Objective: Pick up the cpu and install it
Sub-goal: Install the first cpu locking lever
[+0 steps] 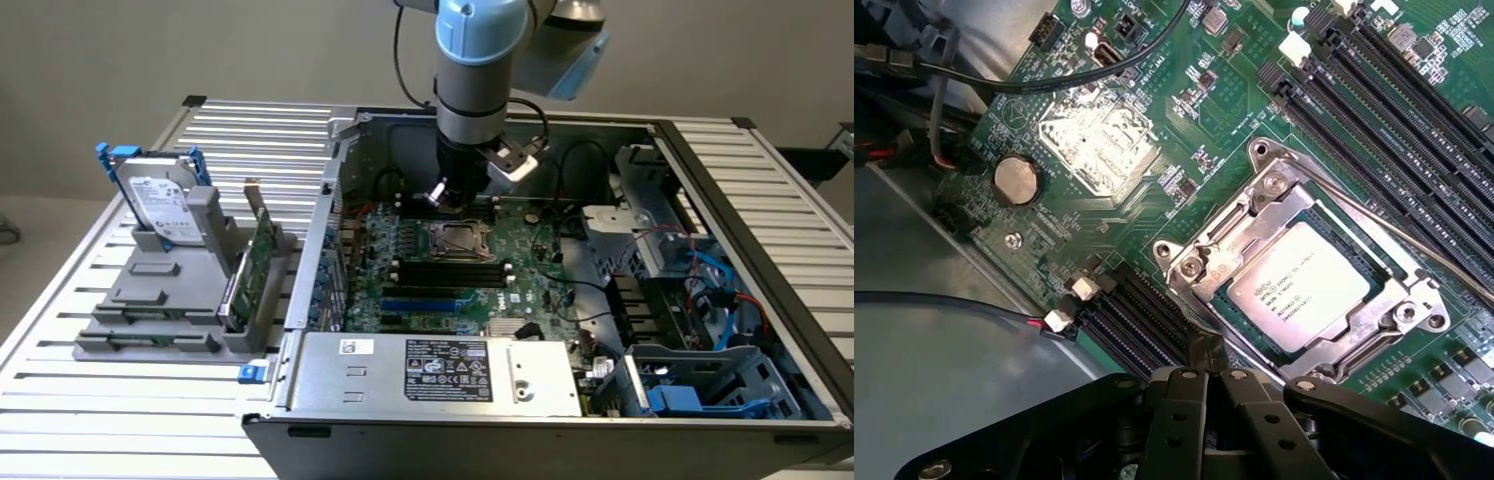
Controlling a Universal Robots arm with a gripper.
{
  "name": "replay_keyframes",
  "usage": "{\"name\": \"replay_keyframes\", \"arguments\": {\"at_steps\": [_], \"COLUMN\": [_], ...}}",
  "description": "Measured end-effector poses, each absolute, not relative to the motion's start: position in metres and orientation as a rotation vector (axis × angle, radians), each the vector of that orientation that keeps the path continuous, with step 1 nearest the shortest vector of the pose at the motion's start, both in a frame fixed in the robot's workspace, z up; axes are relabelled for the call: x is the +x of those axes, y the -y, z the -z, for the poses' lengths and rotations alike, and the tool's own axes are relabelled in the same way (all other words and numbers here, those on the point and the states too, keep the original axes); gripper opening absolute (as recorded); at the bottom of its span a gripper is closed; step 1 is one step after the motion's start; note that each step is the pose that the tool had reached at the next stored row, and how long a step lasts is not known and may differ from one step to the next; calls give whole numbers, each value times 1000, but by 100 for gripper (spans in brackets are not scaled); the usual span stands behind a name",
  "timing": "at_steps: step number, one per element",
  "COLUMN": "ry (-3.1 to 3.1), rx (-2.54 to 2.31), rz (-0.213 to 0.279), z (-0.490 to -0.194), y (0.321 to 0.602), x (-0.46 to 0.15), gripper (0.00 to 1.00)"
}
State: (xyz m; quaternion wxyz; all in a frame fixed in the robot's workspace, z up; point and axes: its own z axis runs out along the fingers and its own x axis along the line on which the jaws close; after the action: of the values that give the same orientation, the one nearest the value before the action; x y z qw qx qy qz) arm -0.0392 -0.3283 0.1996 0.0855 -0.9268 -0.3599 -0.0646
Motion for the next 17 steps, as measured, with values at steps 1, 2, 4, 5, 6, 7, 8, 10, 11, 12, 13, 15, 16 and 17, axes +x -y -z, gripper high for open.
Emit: {"name": "replay_keyframes", "arguments": {"at_steps": [1, 2, 4, 5, 6, 7, 8, 10, 11, 12, 13, 15, 16, 17], "ry": [1074, 1074, 1075, 1076, 1076, 1077, 1077, 1078, 1078, 1078, 1078, 1079, 1079, 1079], "rx": [-2764, -2766, -2768, -2769, -2770, -2771, -2772, -2773, -2774, -2774, -2774, -2774, -2774, -2774], "rz": [192, 191, 190, 189, 189, 188, 188, 187, 187, 186, 186, 186, 186, 186], "z": [-200, -200, -200, -200, -200, -200, -200, -200, -200, -200, -200, -200, -200, -200], "y": [328, 328, 328, 328, 328, 328, 328, 328, 328, 328, 328, 328, 328, 328], "x": [-39, -39, -39, -39, -39, -39, -39, -39, -39, -39, -38, -37, -37, -37], "gripper": [11, 11, 11, 11, 11, 11, 11, 11, 11, 11, 11, 11, 11, 11]}}
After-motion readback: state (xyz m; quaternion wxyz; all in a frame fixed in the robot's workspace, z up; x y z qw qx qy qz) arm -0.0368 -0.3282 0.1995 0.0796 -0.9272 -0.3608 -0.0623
